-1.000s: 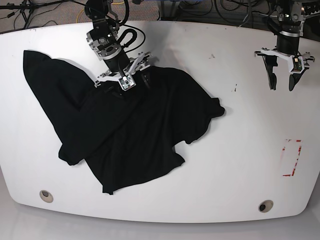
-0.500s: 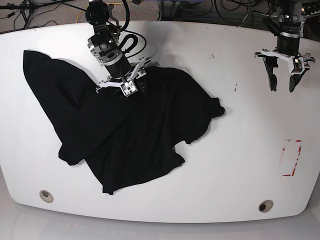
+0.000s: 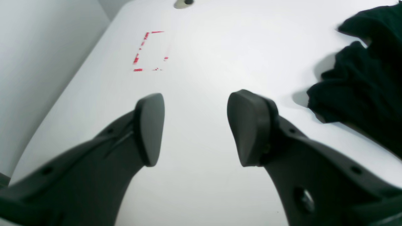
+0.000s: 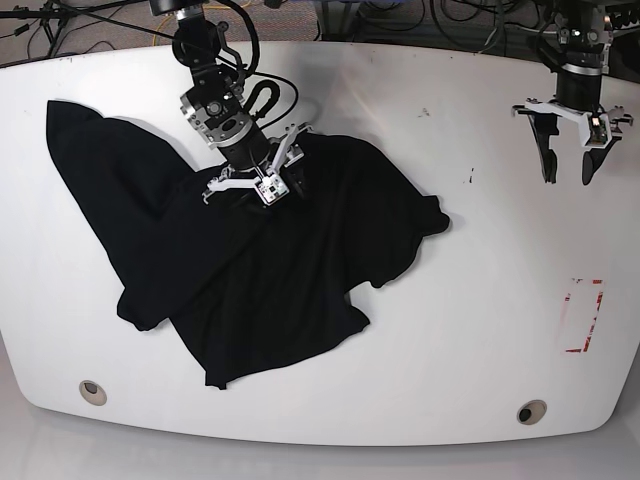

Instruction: Fold the T-shirt properly

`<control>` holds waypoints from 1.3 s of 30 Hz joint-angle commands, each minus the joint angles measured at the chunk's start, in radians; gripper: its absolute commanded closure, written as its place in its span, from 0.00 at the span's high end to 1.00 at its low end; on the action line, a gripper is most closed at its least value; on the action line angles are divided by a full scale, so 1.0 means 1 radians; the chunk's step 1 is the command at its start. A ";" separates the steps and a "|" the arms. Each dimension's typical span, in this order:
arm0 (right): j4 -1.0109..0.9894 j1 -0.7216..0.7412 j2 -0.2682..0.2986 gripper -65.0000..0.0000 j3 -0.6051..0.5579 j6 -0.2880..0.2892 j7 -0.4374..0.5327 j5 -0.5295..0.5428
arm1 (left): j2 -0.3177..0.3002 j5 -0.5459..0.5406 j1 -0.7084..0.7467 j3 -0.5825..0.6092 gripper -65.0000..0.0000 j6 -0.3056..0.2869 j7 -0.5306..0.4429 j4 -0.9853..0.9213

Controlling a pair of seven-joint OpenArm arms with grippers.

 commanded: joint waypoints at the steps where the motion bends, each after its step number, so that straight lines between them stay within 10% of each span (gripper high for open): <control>1: 0.054 0.000 0.009 0.52 -0.011 -0.006 0.025 0.005 | -0.011 0.002 0.007 -0.014 0.52 0.004 -0.035 0.016; 39: 0.053 0.093 -0.004 0.61 -0.285 0.074 -0.080 0.065 | -0.007 0.001 0.035 -0.019 0.53 0.009 -0.047 0.023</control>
